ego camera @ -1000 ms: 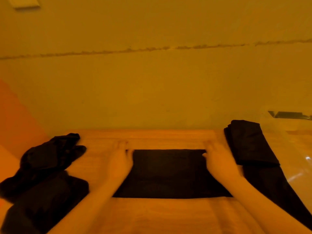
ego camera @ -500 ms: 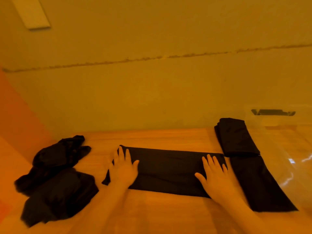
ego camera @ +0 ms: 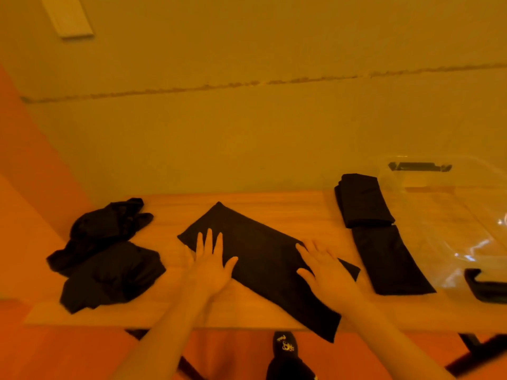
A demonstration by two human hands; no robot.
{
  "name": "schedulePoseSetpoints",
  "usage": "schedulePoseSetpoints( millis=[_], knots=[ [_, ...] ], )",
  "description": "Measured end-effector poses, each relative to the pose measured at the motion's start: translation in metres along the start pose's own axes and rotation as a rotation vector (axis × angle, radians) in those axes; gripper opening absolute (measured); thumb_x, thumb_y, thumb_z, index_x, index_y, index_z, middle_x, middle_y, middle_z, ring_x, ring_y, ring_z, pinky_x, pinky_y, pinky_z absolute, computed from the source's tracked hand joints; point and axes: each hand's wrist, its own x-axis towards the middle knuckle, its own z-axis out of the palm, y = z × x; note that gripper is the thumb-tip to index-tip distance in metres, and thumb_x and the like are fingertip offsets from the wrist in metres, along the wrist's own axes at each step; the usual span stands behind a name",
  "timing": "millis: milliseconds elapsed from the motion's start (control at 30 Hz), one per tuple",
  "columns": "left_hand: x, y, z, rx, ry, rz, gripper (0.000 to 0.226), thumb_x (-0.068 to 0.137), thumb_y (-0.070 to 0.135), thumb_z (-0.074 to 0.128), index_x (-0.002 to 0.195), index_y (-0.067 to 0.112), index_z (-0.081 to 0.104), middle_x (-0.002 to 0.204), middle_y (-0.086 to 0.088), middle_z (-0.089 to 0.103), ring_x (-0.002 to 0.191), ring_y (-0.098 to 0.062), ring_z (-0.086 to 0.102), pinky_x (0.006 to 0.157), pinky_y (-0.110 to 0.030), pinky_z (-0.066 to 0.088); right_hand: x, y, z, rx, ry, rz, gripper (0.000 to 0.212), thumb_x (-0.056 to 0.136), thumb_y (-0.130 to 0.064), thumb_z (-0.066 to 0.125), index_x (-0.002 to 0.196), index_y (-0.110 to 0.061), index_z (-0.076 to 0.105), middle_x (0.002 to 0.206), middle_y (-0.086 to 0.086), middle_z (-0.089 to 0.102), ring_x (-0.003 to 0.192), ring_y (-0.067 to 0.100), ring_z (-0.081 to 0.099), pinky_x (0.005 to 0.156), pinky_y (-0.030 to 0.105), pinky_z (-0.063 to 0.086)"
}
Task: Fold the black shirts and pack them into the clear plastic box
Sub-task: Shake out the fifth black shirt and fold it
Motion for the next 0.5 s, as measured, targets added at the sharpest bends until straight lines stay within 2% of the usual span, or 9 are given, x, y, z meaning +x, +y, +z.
schedulePoseSetpoints(
  millis=[67,100,133,200,267,333,400,433,500],
  knots=[
    [-0.017,0.020,0.005,-0.066,0.056,-0.039,0.068,0.095,0.054,0.017,0.149,0.020,-0.005,0.156,-0.007,-0.013,0.142,-0.026,-0.016,0.116,-0.051,-0.001,0.006,0.015,0.005,-0.107,-0.074,-0.065,0.123,0.049,-0.078,-0.036,0.149,-0.022,0.009,0.156,-0.001,0.000,0.145,0.018,0.000,0.116,0.035,0.005],
    [-0.024,0.029,0.008,-0.104,0.039,-0.059,0.068,0.095,0.054,0.017,0.149,0.019,-0.005,0.156,-0.008,-0.012,0.143,-0.026,-0.015,0.116,-0.049,-0.001,0.007,0.019,0.010,-0.136,-0.051,-0.058,0.124,0.052,-0.075,-0.039,0.148,-0.021,0.018,0.155,-0.001,0.007,0.144,0.020,0.010,0.115,0.038,0.012],
    [-0.028,0.034,0.012,-0.140,0.003,-0.078,0.068,0.096,0.054,0.017,0.149,0.017,-0.005,0.156,-0.009,-0.011,0.143,-0.026,-0.014,0.116,-0.047,-0.002,0.006,0.019,0.017,-0.181,-0.030,-0.033,0.116,0.065,-0.071,-0.034,0.142,-0.017,0.035,0.151,0.001,0.023,0.139,0.024,0.029,0.109,0.042,0.026],
    [-0.024,0.031,0.017,-0.138,-0.066,-0.080,0.068,0.096,0.053,0.019,0.148,0.017,-0.006,0.156,-0.010,-0.014,0.143,-0.026,-0.015,0.116,-0.046,-0.003,-0.001,0.010,0.036,-0.189,0.056,0.049,0.092,0.092,-0.054,-0.013,0.116,-0.013,0.066,0.126,0.008,0.059,0.110,0.027,0.061,0.084,0.045,0.050],
    [-0.013,0.017,0.016,-0.056,-0.091,0.012,0.067,0.096,0.053,0.020,0.148,0.021,-0.007,0.155,-0.006,-0.016,0.142,-0.023,-0.016,0.115,-0.045,-0.003,-0.019,-0.006,0.057,-0.101,0.075,0.118,0.085,0.096,-0.046,-0.006,0.104,-0.011,0.072,0.111,0.010,0.068,0.100,0.028,0.066,0.078,0.045,0.054],
    [0.002,0.000,0.007,-0.027,-0.135,0.094,0.064,0.097,0.051,0.022,0.148,0.024,-0.006,0.156,-0.003,-0.016,0.143,-0.021,-0.016,0.115,-0.046,-0.003,-0.037,-0.026,0.058,0.000,0.052,0.164,0.098,0.089,-0.057,-0.015,0.114,-0.006,0.066,0.123,0.012,0.060,0.109,0.030,0.061,0.091,0.045,0.048],
    [0.011,-0.010,-0.003,0.009,-0.181,0.099,0.063,0.098,0.049,0.022,0.148,0.025,-0.009,0.155,-0.002,-0.019,0.142,-0.023,-0.017,0.116,-0.048,-0.003,-0.044,-0.036,0.049,0.083,0.020,0.219,0.130,0.055,-0.078,-0.034,0.143,-0.007,0.030,0.150,0.005,0.024,0.137,0.026,0.033,0.110,0.039,0.029],
    [0.010,-0.010,-0.006,0.045,-0.160,0.083,0.064,0.098,0.049,0.022,0.148,0.025,-0.010,0.155,-0.003,-0.021,0.142,-0.025,-0.017,0.116,-0.049,-0.002,-0.048,-0.035,0.042,0.155,0.018,0.233,0.136,0.043,-0.083,-0.034,0.148,-0.011,0.013,0.154,0.002,0.012,0.142,0.022,0.020,0.113,0.034,0.021],
    [-0.009,0.005,-0.002,0.075,-0.038,0.086,0.064,0.098,0.046,0.024,0.148,0.023,-0.009,0.155,-0.004,-0.020,0.142,-0.026,-0.017,0.116,-0.048,0.001,-0.050,-0.024,0.029,0.223,0.087,0.224,0.124,0.050,-0.085,-0.025,0.149,-0.016,0.006,0.155,0.002,0.016,0.140,0.019,0.025,0.109,0.029,0.028]
  ],
)
